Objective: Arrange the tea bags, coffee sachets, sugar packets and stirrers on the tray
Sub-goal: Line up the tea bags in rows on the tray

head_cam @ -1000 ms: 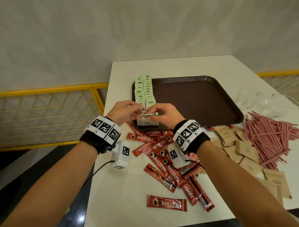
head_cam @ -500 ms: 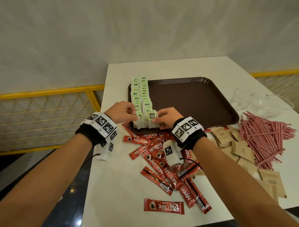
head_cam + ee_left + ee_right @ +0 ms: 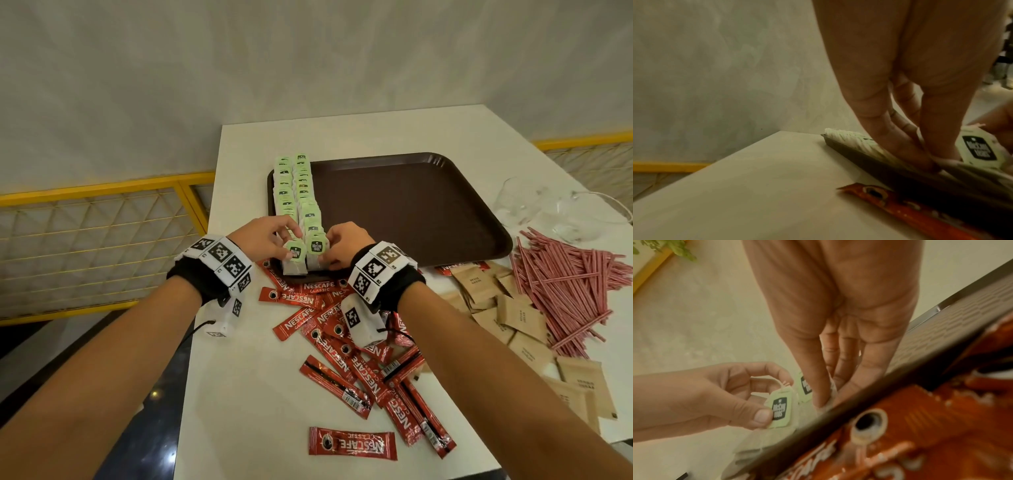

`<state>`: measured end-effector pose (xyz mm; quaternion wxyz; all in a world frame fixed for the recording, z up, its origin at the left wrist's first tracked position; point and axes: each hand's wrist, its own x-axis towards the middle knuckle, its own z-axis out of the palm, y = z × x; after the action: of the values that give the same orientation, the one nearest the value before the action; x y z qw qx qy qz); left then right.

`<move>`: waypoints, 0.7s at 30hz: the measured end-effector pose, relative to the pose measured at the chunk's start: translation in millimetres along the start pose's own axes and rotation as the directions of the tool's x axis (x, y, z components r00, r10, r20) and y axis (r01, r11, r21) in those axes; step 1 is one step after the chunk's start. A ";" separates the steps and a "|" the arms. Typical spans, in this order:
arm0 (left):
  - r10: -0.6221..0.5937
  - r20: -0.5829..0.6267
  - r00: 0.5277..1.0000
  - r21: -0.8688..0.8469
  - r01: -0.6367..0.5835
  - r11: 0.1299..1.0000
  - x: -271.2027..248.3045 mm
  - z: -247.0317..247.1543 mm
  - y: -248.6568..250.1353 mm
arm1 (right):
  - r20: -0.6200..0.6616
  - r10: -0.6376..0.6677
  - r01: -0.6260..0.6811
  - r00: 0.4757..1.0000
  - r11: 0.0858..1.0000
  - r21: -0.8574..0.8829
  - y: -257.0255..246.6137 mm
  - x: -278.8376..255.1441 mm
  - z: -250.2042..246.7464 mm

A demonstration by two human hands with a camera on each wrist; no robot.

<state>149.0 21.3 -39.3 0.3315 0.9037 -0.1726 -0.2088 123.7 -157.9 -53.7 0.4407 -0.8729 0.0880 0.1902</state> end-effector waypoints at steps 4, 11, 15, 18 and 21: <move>0.032 -0.068 0.997 0.165 -0.020 0.986 0.9 4.5 -1.4 | -0.008 0.011 -0.011 1.000 1.000 -0.019 -0.7 0.8 -0.7; 0.104 -0.030 0.994 0.338 -0.088 0.937 -5.3 11.8 6.7 | -0.027 0.013 -0.014 1.000 1.000 -0.023 -0.7 1.3 -1.3; 0.057 -0.008 0.998 0.429 -0.048 0.902 -2.6 17.4 5.0 | -0.046 0.008 -0.008 0.999 1.000 -0.007 -0.8 -0.5 -1.5; 0.048 -0.033 0.998 0.432 -0.029 0.901 -2.5 19.0 5.4 | -0.072 -0.003 0.003 0.997 1.000 0.001 -1.1 -0.9 -1.4; 0.049 -0.041 0.998 0.430 -0.027 0.902 -4.5 19.9 5.5 | -0.088 -0.006 0.005 0.996 1.000 -0.014 -2.5 -0.1 0.6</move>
<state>134.4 8.9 -48.3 0.1328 0.9560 -0.2234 -0.1362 124.2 -155.9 -52.2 0.4310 -0.8836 0.1039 0.1509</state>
